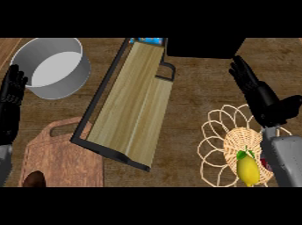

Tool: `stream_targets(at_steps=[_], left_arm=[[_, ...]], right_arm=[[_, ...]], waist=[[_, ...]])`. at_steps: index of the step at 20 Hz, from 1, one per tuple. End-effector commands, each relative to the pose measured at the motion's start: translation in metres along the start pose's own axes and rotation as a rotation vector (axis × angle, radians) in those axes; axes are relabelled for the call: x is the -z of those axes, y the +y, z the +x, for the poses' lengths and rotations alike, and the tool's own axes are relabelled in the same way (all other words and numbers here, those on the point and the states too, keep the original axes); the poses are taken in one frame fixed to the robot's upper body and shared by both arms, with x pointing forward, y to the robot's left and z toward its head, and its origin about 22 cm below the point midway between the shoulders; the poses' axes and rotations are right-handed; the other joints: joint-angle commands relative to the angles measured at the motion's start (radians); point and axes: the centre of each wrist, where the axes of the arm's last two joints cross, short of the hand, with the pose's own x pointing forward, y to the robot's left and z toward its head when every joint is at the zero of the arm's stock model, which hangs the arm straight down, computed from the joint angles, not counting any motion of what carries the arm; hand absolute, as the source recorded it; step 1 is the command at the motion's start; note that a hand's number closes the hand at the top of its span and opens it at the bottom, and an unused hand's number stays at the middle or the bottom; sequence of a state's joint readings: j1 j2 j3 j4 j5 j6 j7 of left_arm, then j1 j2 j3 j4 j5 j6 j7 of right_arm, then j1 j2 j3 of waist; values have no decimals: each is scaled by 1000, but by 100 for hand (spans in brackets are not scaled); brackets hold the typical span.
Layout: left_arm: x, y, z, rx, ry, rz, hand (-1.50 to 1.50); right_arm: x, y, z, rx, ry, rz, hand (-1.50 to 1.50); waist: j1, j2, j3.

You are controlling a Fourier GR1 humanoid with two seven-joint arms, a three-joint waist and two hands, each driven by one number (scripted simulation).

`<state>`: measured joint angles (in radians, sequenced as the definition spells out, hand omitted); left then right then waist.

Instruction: Pick the lemon from the placemat and place it in the tiered shelf

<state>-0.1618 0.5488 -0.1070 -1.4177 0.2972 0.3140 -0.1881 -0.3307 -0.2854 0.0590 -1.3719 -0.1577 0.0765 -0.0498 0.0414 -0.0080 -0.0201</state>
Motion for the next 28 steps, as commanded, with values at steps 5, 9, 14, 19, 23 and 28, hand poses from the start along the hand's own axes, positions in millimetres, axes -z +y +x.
stream_targets(at_steps=[5,9,14,19,23,28], left_arm=[[-15,-23,21,-81,98,30,0],[-21,-35,12,-156,168,-10,0],[-41,-41,16,-135,181,-24,0],[-28,-52,19,-142,186,-25,0],[-32,-41,23,-133,172,-9,0],[-28,-55,35,-138,154,-32,0]], right_arm=[[-15,27,35,-53,1,149,150],[-38,-14,9,71,114,-213,-150],[-76,-46,35,77,-43,16,-150],[-68,-55,113,-263,48,258,-150],[-82,-38,136,-485,174,420,-150],[-83,-24,178,-888,240,424,-150]], waist=[[-43,4,20],[-62,5,21],[-48,5,20],[-61,3,17],[-55,-2,16],[-47,2,17]])
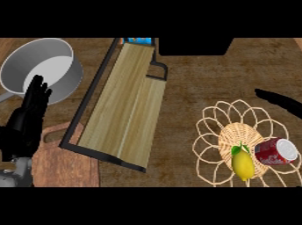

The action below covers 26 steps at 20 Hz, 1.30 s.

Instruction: Pick the lemon from the placemat and place it in the tiered shelf

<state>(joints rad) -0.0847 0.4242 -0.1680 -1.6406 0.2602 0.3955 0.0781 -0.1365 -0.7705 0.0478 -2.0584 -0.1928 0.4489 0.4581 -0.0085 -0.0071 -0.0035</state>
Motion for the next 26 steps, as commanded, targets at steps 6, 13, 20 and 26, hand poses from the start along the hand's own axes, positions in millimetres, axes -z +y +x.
stream_targets(at_steps=[6,13,20,26], left_arm=[[0,-3,-2,1,-1,-16,0],[0,-15,2,-17,-12,-21,0],[-1,5,-5,0,-1,-1,0],[9,0,12,-17,10,-6,0]], right_arm=[[-8,46,62,-400,260,29,-150],[30,79,59,-530,366,54,-150],[29,98,40,-692,531,97,-150],[33,104,10,-640,523,75,-150]], waist=[[12,4,1],[20,8,3],[10,6,2],[6,7,4]])
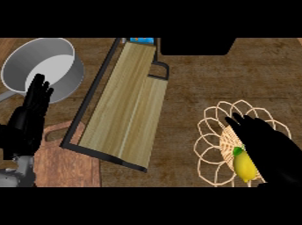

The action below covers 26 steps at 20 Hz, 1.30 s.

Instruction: Pick the lemon from the placemat and place it in the tiered shelf

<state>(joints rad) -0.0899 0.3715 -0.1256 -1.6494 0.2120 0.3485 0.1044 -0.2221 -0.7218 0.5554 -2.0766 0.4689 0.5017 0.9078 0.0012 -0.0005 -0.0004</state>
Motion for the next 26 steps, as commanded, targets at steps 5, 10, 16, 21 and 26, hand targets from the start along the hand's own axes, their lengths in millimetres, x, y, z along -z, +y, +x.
stream_targets(at_steps=[5,10,16,21,26], left_arm=[[2,-13,-10,3,-4,0,0],[20,2,-14,14,-4,-12,0],[-17,1,6,6,-10,13,0],[9,-10,1,-1,10,-4,0],[-14,13,-11,11,-1,7,0]], right_arm=[[14,14,2,3,49,11,-150],[27,33,-12,-21,43,32,-150],[40,62,-26,24,32,2,-150],[49,56,-47,26,-2,7,-150],[49,64,-24,26,-2,26,-150]], waist=[[-1,1,0],[-4,2,0],[3,0,1],[-3,1,0],[0,0,0]])
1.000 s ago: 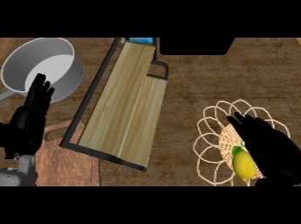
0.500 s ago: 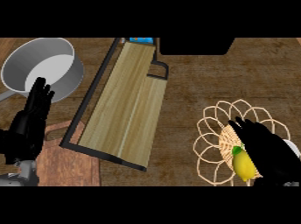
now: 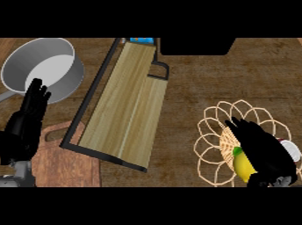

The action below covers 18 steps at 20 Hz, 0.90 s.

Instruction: Pick the lemon from the placemat and place it in the tiered shelf

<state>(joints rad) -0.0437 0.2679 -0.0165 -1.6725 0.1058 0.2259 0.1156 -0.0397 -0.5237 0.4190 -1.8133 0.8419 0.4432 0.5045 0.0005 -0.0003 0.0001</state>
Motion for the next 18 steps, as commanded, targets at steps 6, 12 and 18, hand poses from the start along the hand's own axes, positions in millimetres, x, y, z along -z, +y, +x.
stream_targets(at_steps=[6,12,18], left_arm=[[11,-2,2,-5,-3,-1,0],[6,-14,-1,-3,1,-15,0],[4,-19,2,-18,8,-63,0]], right_arm=[[19,31,-1,-21,19,99,150],[18,32,-10,-144,-59,17,150],[4,23,45,-314,-719,32,150]], waist=[[-1,0,0],[-2,0,0],[63,5,2]])
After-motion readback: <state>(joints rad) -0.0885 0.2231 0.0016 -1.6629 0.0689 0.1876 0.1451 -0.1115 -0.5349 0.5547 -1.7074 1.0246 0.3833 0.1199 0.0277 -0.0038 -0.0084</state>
